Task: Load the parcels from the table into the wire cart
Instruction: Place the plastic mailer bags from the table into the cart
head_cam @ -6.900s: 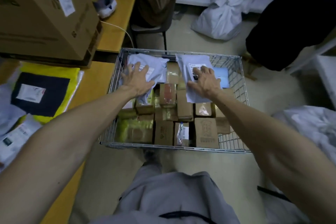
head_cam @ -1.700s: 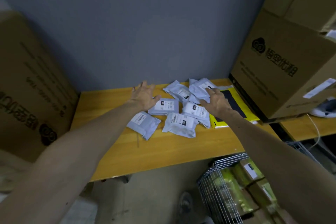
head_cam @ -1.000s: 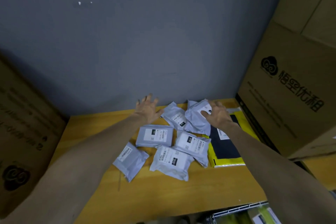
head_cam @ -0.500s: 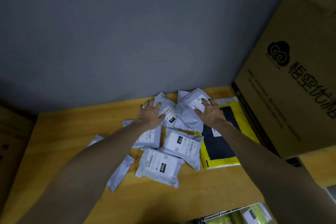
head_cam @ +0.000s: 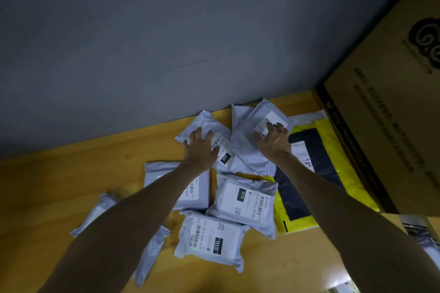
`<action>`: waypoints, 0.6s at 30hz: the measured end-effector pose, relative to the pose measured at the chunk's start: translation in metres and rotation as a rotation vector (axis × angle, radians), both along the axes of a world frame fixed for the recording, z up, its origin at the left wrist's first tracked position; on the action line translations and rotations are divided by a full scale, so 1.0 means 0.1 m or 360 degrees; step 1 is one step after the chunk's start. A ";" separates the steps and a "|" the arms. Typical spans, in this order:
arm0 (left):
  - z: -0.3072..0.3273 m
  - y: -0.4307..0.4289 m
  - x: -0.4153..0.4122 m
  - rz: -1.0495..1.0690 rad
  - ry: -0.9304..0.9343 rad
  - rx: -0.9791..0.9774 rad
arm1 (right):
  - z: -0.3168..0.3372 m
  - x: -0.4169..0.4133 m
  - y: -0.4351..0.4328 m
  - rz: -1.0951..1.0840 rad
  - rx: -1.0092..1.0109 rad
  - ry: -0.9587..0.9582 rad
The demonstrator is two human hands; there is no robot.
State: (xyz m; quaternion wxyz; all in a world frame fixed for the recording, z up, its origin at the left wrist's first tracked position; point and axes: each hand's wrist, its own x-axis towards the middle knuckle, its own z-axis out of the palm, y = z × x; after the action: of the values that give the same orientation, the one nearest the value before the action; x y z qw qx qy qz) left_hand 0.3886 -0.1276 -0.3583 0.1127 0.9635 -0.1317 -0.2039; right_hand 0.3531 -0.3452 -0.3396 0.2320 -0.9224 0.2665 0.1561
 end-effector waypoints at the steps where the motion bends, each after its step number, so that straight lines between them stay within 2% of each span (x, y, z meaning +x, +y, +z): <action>1: -0.08 -0.03 0.05 0.0049 0.0024 -0.0060 | -0.05 0.07 0.02 -0.0044 0.0007 -0.0019; 5: -0.38 -0.14 0.14 0.0306 0.0090 -0.0297 | -0.24 0.32 0.14 -0.0121 -0.0029 0.0017; 8: -0.54 -0.25 0.13 0.0415 0.0057 -0.0352 | -0.36 0.36 0.23 -0.0178 -0.0145 0.0107; 12: -0.66 -0.39 0.17 0.0401 -0.0016 -0.0310 | -0.50 0.31 0.18 -0.0206 -0.0157 0.0039; 18: -0.74 -0.36 0.21 0.0229 0.0021 -0.0153 | -0.51 0.09 -0.02 0.0003 -0.0203 -0.0052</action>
State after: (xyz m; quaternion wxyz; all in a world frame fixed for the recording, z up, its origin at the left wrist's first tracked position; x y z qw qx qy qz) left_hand 0.4098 -0.1635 -0.4319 0.1742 0.9626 -0.0710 -0.1949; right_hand 0.3616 -0.3472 -0.3902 0.1769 -0.9380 0.2711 0.1240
